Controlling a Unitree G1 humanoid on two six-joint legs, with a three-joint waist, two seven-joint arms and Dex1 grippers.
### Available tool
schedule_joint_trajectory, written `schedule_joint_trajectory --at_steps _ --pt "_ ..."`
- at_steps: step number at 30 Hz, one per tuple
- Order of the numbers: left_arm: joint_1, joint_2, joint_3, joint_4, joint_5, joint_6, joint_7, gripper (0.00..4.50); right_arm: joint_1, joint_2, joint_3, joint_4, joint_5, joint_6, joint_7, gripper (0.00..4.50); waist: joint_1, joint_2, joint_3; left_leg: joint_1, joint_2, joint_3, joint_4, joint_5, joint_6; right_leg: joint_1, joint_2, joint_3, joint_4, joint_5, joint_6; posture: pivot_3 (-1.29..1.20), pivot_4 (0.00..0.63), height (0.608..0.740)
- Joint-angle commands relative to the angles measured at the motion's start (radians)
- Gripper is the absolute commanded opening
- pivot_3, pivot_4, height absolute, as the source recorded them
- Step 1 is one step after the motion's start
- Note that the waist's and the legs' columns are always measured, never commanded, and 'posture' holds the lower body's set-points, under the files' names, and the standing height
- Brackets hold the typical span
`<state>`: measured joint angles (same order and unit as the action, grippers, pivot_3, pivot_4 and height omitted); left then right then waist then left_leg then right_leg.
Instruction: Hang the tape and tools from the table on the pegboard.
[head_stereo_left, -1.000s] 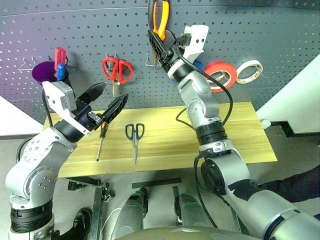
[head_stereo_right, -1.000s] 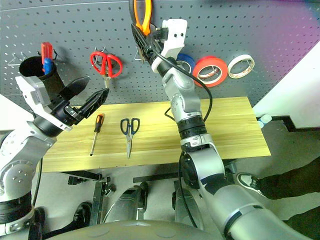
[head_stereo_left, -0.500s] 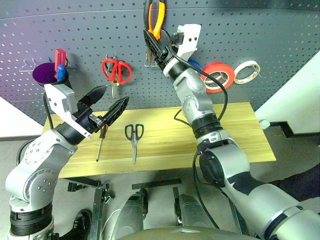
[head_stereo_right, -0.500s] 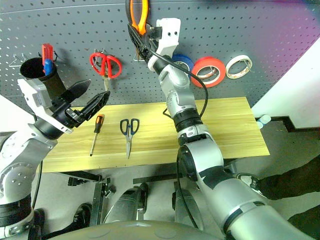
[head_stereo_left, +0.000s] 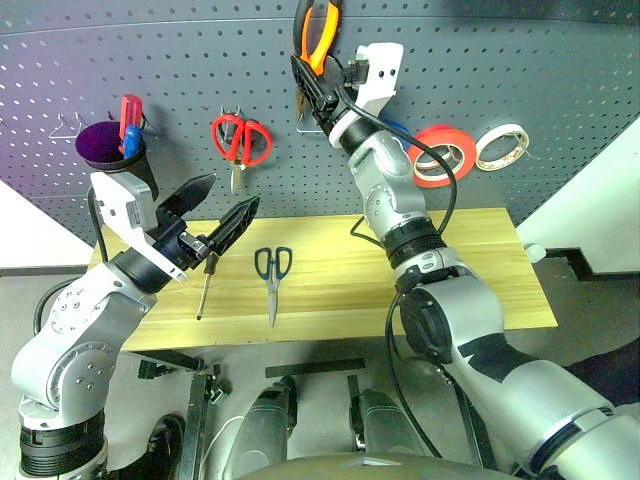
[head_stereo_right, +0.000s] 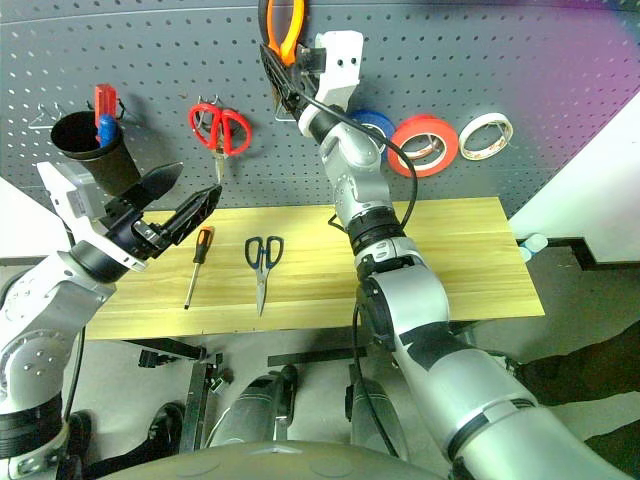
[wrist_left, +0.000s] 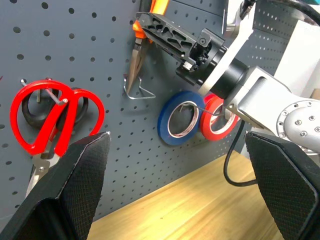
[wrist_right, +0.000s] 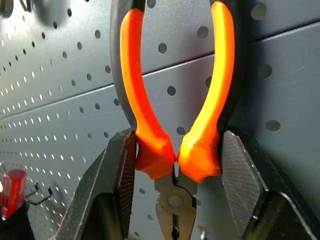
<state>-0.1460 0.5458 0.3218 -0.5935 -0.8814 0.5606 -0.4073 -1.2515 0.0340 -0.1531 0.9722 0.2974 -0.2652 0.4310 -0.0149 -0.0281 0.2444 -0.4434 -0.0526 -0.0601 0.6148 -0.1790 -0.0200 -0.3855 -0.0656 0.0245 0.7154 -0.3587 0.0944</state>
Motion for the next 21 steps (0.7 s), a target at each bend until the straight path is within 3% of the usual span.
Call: schedule_joint_trajectory --at_steps 1,21 --pt "0.002 -0.002 -0.001 -0.039 -0.008 -0.012 0.003 4.5 -0.029 -0.015 0.005 -0.001 -0.031 -0.042 -0.002 2.09 0.001 0.0 0.0 0.0 0.0 0.0 0.0 0.0 0.0 0.0 0.0 0.0 0.0 0.0 0.0 0.12 0.21 0.74" --pt "0.003 0.012 0.008 -0.036 -0.012 -0.009 -0.003 4.5 0.018 -0.02 0.031 -0.011 -0.108 -0.076 0.0 2.09 0.002 0.0 0.001 0.0 0.0 0.0 -0.001 0.0 0.0 0.0 0.0 0.0 -0.001 0.0 0.0 0.13 0.225 0.74"
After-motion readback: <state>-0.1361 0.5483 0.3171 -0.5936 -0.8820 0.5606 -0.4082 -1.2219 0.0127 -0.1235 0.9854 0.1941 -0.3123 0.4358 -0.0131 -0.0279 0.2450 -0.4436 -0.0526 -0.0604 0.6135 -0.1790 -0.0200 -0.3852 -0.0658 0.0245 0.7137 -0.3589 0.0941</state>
